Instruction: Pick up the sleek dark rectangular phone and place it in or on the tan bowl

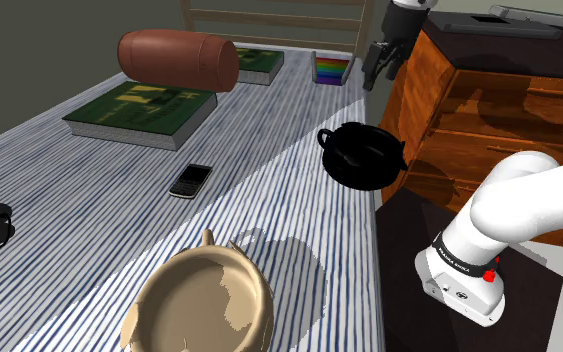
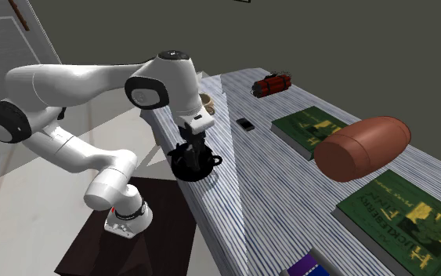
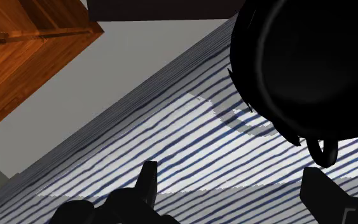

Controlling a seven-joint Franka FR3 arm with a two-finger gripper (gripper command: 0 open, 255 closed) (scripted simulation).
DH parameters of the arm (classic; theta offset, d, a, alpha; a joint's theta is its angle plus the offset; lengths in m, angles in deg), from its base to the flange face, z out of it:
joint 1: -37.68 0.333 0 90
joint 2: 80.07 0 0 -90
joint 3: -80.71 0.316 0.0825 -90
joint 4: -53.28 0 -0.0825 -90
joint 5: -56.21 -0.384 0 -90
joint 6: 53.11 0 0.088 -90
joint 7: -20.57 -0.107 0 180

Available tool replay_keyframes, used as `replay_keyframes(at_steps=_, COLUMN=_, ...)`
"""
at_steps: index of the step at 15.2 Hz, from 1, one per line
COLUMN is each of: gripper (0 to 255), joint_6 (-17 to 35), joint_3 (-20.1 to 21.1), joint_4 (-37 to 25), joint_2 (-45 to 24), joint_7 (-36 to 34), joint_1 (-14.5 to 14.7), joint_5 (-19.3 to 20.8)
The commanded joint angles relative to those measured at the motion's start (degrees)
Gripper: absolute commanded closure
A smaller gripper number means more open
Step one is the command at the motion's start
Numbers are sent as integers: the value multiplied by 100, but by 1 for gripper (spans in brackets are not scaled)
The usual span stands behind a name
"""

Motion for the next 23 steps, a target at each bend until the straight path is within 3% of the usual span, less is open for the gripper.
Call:
replay_keyframes(at_steps=1, gripper=0, joint_6=0, joint_3=0, joint_4=0, joint_2=0, joint_7=0, joint_1=0, joint_5=0)
replay_keyframes(at_steps=7, gripper=0, joint_6=237, joint_3=851, joint_4=69, joint_2=-253, joint_7=-1391, joint_1=48, joint_5=-542)
replay_keyframes(at_steps=14, gripper=0, joint_6=625, joint_3=1849, joint_4=-272, joint_2=-999, joint_7=-3012, joint_1=10, joint_5=-1012)
replay_keyframes(at_steps=19, gripper=0, joint_6=930, joint_3=2570, joint_4=-781, joint_2=-1800, joint_7=-4201, joint_1=-126, joint_5=-1108)
replay_keyframes(at_steps=23, gripper=0, joint_6=1157, joint_3=3150, joint_4=-1340, joint_2=-2605, joint_7=-5216, joint_1=-279, joint_5=-951)
